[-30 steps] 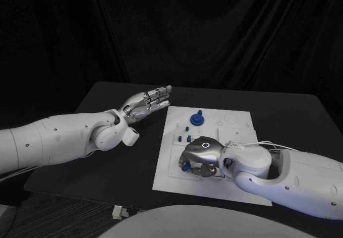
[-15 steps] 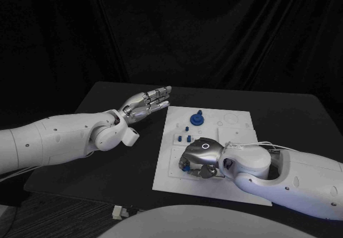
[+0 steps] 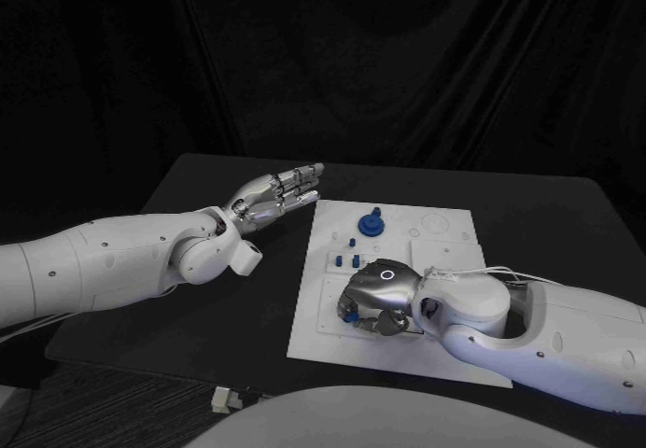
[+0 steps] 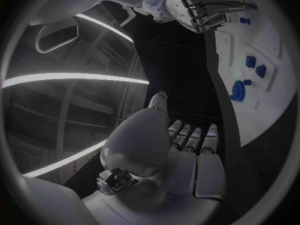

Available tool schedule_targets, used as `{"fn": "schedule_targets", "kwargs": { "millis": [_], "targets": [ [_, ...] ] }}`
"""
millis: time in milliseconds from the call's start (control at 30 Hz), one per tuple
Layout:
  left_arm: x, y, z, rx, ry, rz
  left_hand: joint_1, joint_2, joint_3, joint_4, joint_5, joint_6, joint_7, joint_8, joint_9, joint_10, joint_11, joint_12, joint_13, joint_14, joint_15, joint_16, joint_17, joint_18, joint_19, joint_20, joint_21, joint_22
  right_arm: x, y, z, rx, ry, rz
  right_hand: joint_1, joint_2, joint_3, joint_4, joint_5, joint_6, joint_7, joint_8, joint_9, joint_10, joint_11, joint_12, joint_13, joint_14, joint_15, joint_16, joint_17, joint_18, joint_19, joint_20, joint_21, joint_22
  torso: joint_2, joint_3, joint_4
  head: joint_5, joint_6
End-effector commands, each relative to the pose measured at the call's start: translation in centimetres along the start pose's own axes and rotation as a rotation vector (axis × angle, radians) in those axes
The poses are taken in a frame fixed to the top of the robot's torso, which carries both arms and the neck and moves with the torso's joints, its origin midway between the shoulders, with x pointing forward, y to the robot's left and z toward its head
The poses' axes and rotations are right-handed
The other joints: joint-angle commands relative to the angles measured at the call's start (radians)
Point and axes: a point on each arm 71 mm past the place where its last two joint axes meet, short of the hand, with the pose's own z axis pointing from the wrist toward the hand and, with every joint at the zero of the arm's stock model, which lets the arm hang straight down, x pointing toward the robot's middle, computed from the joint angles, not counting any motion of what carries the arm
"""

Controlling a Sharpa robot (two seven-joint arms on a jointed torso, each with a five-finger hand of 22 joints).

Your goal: Assemble the parts on the task board

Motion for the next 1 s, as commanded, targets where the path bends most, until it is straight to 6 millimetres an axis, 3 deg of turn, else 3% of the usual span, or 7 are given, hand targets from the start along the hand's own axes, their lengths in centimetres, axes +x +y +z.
{"fn": "schedule_targets", "kwargs": {
  "millis": [33, 100, 200, 333, 800, 1000],
  "targets": [
    [0.17, -0.04, 0.07, 0.011, 0.007, -0.014, 0.008, 0.000, -0.001, -0.005, 0.005, -0.002, 0.005, 0.007, 0.001, 0.002, -0.005, -0.004, 0.000, -0.002, 0.008, -0.004, -0.002, 0.009, 0.003, 0.007, 0.003, 0.000, 0.00, 0.01, 0.04, 0.010, -0.013, -0.004, -0.015, -0.006, -0.006, -0.003, 0.012, -0.031, -0.008, -0.016, -0.007, -0.008, 0.002, 0.005, 0.004, -0.001, -0.004, 0.000, -0.001, 0.004, -0.006, 0.003, -0.003, 0.133, 0.000, -0.0002, -0.0002, 0.000, 0.000],
    [0.17, -0.04, 0.07, 0.010, 0.007, -0.014, 0.008, 0.000, -0.001, -0.005, 0.005, -0.002, 0.005, 0.007, 0.001, 0.002, -0.005, -0.004, 0.000, -0.002, 0.008, -0.004, -0.002, 0.009, 0.003, 0.007, 0.003, 0.000, -0.01, 0.01, 0.05, 0.011, -0.013, -0.004, -0.018, -0.007, -0.009, -0.006, 0.015, -0.063, -0.018, -0.032, -0.015, -0.011, 0.002, 0.009, 0.007, -0.002, -0.004, -0.001, -0.002, 0.004, -0.006, 0.004, -0.004, 0.133, 0.000, -0.0002, -0.0003, 0.001, 0.000],
    [0.17, -0.03, 0.06, 0.010, 0.007, -0.014, 0.008, 0.000, -0.001, -0.005, 0.005, -0.002, 0.005, 0.007, 0.001, 0.002, -0.005, -0.004, 0.000, -0.002, 0.008, -0.004, -0.002, 0.009, 0.003, 0.007, 0.003, 0.000, 0.00, -0.02, 0.07, 0.014, -0.012, -0.004, -0.023, -0.007, -0.018, -0.007, 0.016, -0.148, -0.048, -0.046, -0.041, -0.020, 0.003, 0.013, 0.012, -0.004, -0.003, -0.002, -0.004, 0.005, -0.008, 0.005, -0.009, 0.132, 0.000, 0.0001, 0.0000, 0.001, 0.000],
    [0.16, -0.01, 0.05, 0.009, 0.007, -0.015, 0.008, 0.002, 0.000, -0.005, 0.006, -0.001, 0.006, 0.007, 0.001, 0.002, -0.005, -0.004, 0.000, -0.002, 0.008, -0.004, -0.002, 0.009, 0.003, 0.007, 0.003, -0.001, 0.01, -0.06, 0.09, 0.016, -0.011, -0.004, -0.025, -0.006, -0.026, -0.006, 0.015, -0.175, -0.059, -0.045, -0.052, -0.027, 0.005, 0.013, 0.014, -0.006, -0.002, -0.004, -0.009, 0.006, -0.010, 0.006, -0.016, 0.130, 0.000, 0.0000, 0.0001, 0.001, 0.000],
    [0.24, 0.07, 0.10, 0.006, 0.011, -0.017, 0.008, 0.004, 0.001, -0.005, 0.007, 0.000, 0.006, 0.007, 0.001, 0.002, -0.004, -0.003, 0.000, -0.002, 0.008, -0.004, -0.002, 0.010, 0.003, 0.008, 0.003, 0.000, -0.12, -0.10, 0.06, 0.018, -0.032, -0.003, -0.034, -0.004, -0.038, 0.002, 0.011, -0.190, -0.067, -0.043, -0.060, -0.032, 0.007, 0.015, 0.017, -0.007, -0.001, -0.004, -0.009, 0.006, -0.011, 0.007, -0.018, 0.130, 0.000, 0.0001, -0.0001, 0.002, 0.000],
    [0.26, 0.16, 0.08, 0.002, 0.012, -0.019, 0.008, 0.006, 0.001, -0.005, 0.008, 0.000, 0.005, 0.007, 0.001, 0.002, -0.003, -0.002, 0.001, -0.002, 0.009, -0.004, -0.002, 0.010, 0.003, 0.008, 0.003, -0.001, -0.34, -0.16, -0.08, 0.021, -0.065, 0.000, -0.062, 0.003, -0.062, 0.025, 0.004, -0.189, -0.063, -0.037, -0.067, -0.035, 0.010, 0.021, 0.022, -0.004, 0.005, 0.001, -0.004, 0.005, -0.009, 0.011, -0.016, 0.131, 0.001, -0.0003, -0.0003, 0.002, 0.000]
  ]
}}
